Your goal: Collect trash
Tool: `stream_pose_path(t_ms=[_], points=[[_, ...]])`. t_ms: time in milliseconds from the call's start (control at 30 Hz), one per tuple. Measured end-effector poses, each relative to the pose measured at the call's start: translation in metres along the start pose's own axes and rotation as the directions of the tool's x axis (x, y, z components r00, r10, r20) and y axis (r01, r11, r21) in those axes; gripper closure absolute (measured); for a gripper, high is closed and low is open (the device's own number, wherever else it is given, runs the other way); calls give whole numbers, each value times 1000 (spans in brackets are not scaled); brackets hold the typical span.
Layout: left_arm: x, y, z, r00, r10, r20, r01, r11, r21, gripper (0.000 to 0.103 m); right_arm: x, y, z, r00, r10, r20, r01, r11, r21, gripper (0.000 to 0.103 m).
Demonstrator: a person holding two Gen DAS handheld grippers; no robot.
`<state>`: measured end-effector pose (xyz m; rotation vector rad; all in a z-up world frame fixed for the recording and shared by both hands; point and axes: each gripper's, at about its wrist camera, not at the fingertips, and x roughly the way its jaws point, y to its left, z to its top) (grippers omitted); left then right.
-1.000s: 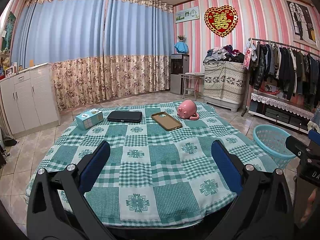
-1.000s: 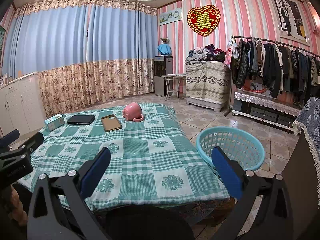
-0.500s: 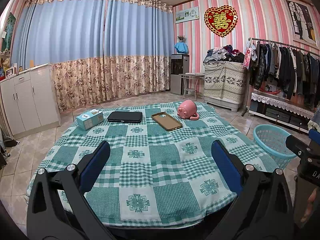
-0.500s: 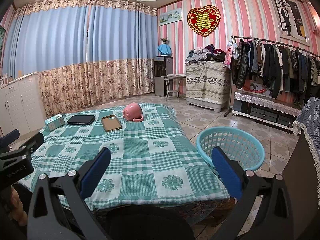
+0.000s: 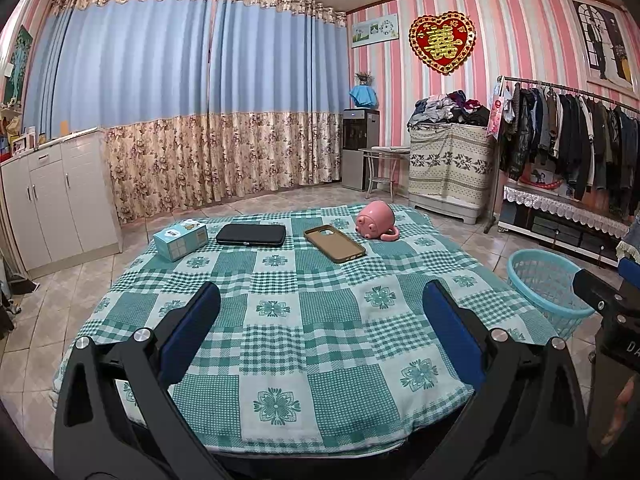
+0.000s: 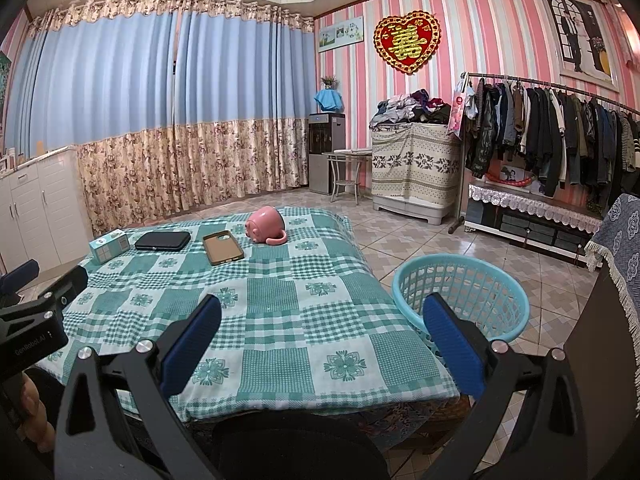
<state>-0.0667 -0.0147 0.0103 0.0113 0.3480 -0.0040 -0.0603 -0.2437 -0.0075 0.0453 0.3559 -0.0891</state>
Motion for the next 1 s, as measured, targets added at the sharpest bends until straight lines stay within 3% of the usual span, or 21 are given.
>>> stream_pose_path(t_ms=[1000], points=[[1,5,8,1000,-3,-2,3,1000,0,5,1,3,4,1000,2,2,-2,1000,-1,4]])
